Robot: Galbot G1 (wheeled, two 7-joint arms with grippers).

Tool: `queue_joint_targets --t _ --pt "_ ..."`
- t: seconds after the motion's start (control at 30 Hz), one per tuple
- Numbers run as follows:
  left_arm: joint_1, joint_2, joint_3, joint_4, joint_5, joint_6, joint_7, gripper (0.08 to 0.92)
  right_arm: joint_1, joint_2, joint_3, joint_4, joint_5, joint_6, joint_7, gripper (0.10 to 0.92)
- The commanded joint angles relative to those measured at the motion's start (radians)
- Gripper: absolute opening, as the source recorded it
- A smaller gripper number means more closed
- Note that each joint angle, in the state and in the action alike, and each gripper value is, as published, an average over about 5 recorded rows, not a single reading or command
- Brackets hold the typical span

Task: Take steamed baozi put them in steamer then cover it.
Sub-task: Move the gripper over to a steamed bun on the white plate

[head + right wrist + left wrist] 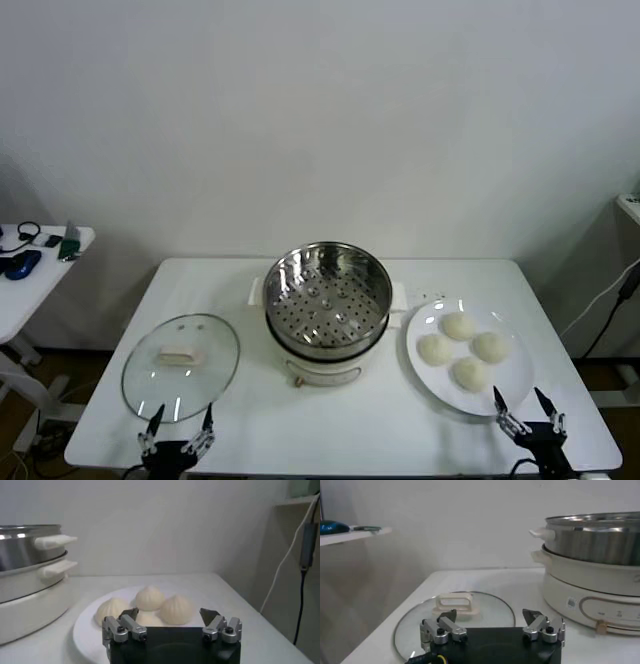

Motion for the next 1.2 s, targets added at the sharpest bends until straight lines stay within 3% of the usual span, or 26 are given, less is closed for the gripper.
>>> queue_joint_targets --t 0.03,0.23,0.37,0.47,0.6,0.77,0.93,1.2 --pt "-0.001 0.002 0.006 -0.014 0.001 -0.001 -0.001 0.823 0.463 -0.216 -0.114 -0.057 -0.036 -0.36 -0.031 0.823" --pt "0.0 0.005 0.008 -0.014 0.002 -0.012 -0.006 0.823 0.959 -0.507 -0.599 -0.327 -0.209 -0.357 -0.364 0.823" --pt "0.002 0.002 0.008 -0.015 0.003 -0.019 -0.007 0.823 1.361 -0.66 -1.069 -0.463 -0.38 -0.247 -0.7 0.823" --pt "0.004 -0.002 0.007 -0.016 0.003 -0.023 -0.008 0.823 1.681 -0.689 -1.425 -0.574 -0.491 -0.094 -0.924 0.823" --pt "0.006 -0.006 0.009 -0.013 0.006 -0.029 -0.008 0.823 2.024 -0.643 -1.768 -0.695 -0.491 0.041 -1.114 0.823" --pt "0.006 -0.007 0.014 -0.001 0.012 -0.036 -0.008 0.823 2.244 -0.543 -2.066 -0.742 -0.357 0.042 -1.208 0.823" --pt "-0.001 -0.009 0.017 0.011 0.021 -0.034 -0.007 0.823 2.221 -0.462 -2.16 -0.717 -0.221 -0.059 -1.179 0.823" --pt "-0.008 -0.015 0.021 0.017 0.034 -0.031 -0.005 0.823 2.018 -0.366 -2.071 -0.809 -0.262 -0.131 -1.109 0.823"
